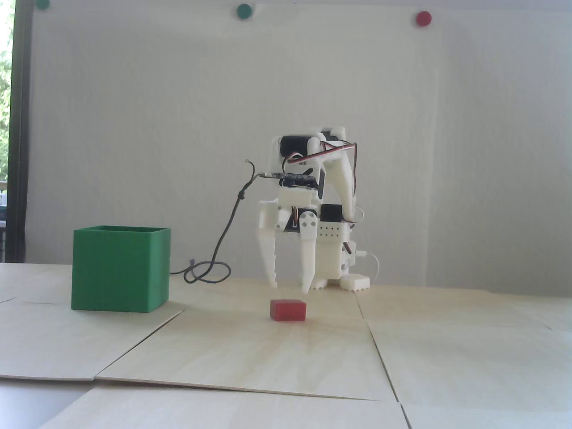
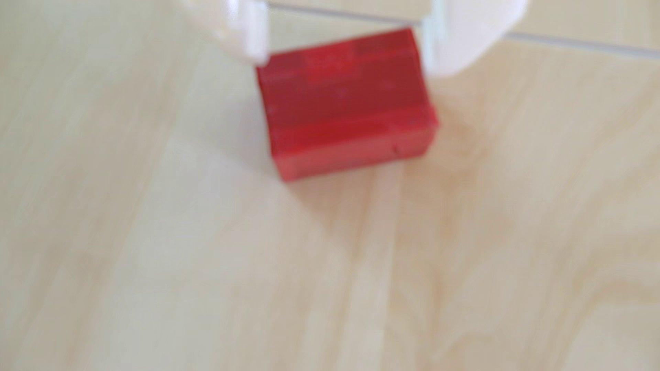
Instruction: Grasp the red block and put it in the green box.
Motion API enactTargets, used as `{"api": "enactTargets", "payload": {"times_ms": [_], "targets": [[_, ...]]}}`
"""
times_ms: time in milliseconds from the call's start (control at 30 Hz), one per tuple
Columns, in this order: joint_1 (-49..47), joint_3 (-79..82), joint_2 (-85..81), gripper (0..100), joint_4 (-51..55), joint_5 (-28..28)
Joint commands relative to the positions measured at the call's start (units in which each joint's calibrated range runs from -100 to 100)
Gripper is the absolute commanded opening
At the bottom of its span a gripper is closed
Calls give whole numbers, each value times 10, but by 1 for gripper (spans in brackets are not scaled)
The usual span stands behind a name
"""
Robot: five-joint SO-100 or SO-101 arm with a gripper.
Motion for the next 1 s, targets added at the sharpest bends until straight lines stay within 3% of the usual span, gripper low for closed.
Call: {"api": "enactTargets", "payload": {"times_ms": [0,267,767,967], "targets": [[-11,-74,17,15,-9,1],[-11,-182,67,15,43,-16],[-18,-181,66,16,50,-16],[-16,-181,66,26,51,-16]]}}
